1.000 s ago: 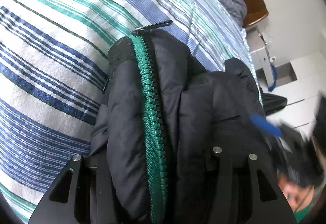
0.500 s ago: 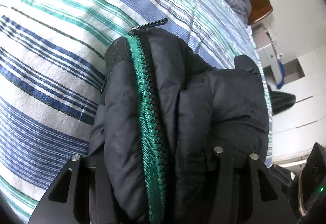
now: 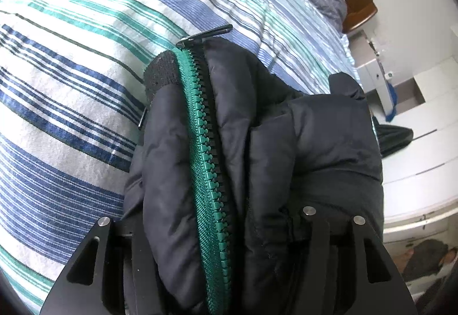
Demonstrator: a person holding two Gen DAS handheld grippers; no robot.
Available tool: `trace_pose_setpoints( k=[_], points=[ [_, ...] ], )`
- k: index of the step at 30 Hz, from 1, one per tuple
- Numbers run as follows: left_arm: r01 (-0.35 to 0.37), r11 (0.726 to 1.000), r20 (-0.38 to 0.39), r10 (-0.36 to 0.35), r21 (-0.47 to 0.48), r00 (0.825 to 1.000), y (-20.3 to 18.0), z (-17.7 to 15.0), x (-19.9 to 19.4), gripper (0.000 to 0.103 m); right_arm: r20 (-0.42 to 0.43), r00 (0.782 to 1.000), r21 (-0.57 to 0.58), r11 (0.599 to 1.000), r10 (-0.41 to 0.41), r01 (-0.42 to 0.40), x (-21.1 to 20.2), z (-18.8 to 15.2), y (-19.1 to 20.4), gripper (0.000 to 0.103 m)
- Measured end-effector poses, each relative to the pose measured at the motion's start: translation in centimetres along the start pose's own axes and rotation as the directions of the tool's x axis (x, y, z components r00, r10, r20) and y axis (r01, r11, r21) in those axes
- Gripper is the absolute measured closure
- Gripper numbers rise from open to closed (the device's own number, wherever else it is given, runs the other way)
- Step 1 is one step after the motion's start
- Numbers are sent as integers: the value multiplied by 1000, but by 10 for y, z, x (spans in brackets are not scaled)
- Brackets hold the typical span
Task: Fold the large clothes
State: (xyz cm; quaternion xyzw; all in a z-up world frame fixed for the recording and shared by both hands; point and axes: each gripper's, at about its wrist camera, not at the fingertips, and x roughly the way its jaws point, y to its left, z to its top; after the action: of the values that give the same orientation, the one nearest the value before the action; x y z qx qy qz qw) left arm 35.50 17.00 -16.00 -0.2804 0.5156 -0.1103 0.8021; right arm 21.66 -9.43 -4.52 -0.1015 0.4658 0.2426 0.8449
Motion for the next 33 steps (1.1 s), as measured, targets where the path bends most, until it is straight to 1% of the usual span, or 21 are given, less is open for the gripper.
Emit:
trace_pose_setpoints(
  k=[1,2,5,7,9,11,12,13,14,15,17,18,21,23,24,26,28,30,32,33],
  points=[
    [-2,1000,1,2,0,1000,-1,0,0,45,-16,1000,11,1000,15,-15,12,-3,-4,76],
    [-10,1000,2,10,1,1000,-2,-1,0,45,-28,998,47,998,51,-49,27,-5,-11,77],
    [-38,999,4,38,11,999,-9,-1,2,44,-39,993,116,987,114,-109,44,-7,-24,79],
    [-50,999,9,50,13,999,-14,-1,-1,44,-38,992,118,986,121,-115,42,-7,-25,79],
    [-73,997,7,73,7,997,-22,-1,-12,43,0,994,119,987,113,-112,33,-10,-25,78],
    [-51,999,4,51,-7,999,-29,-3,-32,42,38,994,129,986,98,-102,17,-18,-24,75],
    [14,1000,14,-14,-8,1000,-31,-5,-51,37,56,994,150,983,95,-102,4,-26,-26,69],
    [73,997,29,-73,-6,997,-30,-8,-68,28,68,993,174,978,101,-111,-6,-31,-28,53],
    [99,995,42,-98,-3,994,-27,-10,-79,21,94,989,223,966,115,-133,-19,-40,-35,44],
    [117,993,80,-117,9,990,-22,-15,-102,11,113,986,252,956,123,-148,-26,-46,-38,29],
    [119,992,123,-123,36,985,-8,-25,-128,9,173,975,298,935,142,-190,-46,-64,-51,27],
    [121,992,121,-125,40,985,0,-30,-135,9,180,974,305,933,141,-191,-50,-70,-54,27],
    [151,988,82,-152,21,985,27,-47,-135,9,170,979,346,924,110,-164,-57,-90,-71,27],
    [170,985,67,-169,-11,983,41,-55,-126,9,151,982,396,904,110,-162,-54,-103,-81,27],
    [190,981,60,-188,-38,980,50,-60,-120,9,146,982,412,896,115,-167,-54,-103,-84,27],
    [254,962,55,-249,-96,967,63,-66,-109,9,149,980,447,874,135,-189,-49,-108,-89,27],
    [324,937,55,-320,-130,946,67,-69,-99,9,170,972,471,853,163,-226,-50,-108,-91,27],
    [377,917,50,-374,-128,926,63,-68,-92,9,208,959,486,830,195,-274,-52,-106,-90,27],
    [418,901,41,-416,-112,908,59,-67,-90,9,248,941,504,798,232,-330,-52,-101,-96,27],
    [428,898,35,-427,-101,904,56,-65,-89,9,266,932,513,782,246,-353,-51,-97,-98,27]
  ],
)
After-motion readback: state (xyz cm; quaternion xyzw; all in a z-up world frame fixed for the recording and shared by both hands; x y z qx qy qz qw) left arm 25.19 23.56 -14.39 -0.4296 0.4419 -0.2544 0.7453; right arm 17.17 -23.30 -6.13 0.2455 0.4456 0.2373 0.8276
